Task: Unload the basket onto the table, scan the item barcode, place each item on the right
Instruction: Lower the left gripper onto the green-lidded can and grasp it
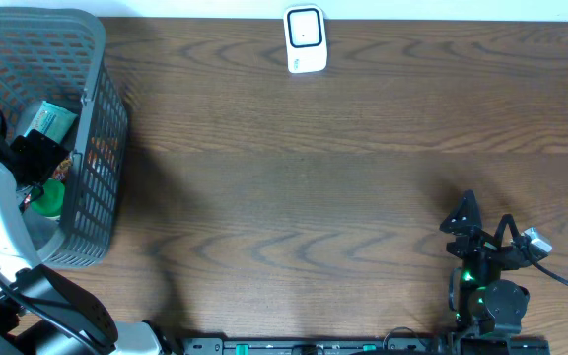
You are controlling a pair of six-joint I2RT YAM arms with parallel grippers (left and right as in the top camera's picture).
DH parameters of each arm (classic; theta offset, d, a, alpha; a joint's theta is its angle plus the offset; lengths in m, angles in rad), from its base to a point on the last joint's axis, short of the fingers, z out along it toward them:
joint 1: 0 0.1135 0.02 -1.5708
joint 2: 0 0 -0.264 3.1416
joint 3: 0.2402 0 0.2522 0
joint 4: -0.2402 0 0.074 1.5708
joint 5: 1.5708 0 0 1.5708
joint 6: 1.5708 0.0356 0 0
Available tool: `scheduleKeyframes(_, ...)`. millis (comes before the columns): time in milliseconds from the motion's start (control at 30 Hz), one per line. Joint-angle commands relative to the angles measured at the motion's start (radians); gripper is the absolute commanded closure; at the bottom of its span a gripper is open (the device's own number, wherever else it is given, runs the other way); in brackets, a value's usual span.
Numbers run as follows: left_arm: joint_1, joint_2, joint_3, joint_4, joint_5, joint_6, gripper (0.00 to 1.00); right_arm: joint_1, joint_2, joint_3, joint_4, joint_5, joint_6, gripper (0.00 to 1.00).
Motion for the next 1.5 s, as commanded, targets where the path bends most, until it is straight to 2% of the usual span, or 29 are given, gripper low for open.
scheduleKeyframes(0,0.004,0.004,0.011,-0.008,-0.002,0.009,0.02,0.009,-0.005,-0.001,-0.004,0.002,0.005,0.01)
scheduleKeyframes(1200,0.004,0.054,-0.056,0.035,-0.005,0.010,0.02,0.009,-0.005,-0.001,-0.004,0.002,0.005,0.01)
scheduleKeyframes(1467,0.004,0.129,-0.068,0.048,-0.005,0.009,0.02,0.009,-0.005,-0.001,-0.004,0.002,0.005,0.01)
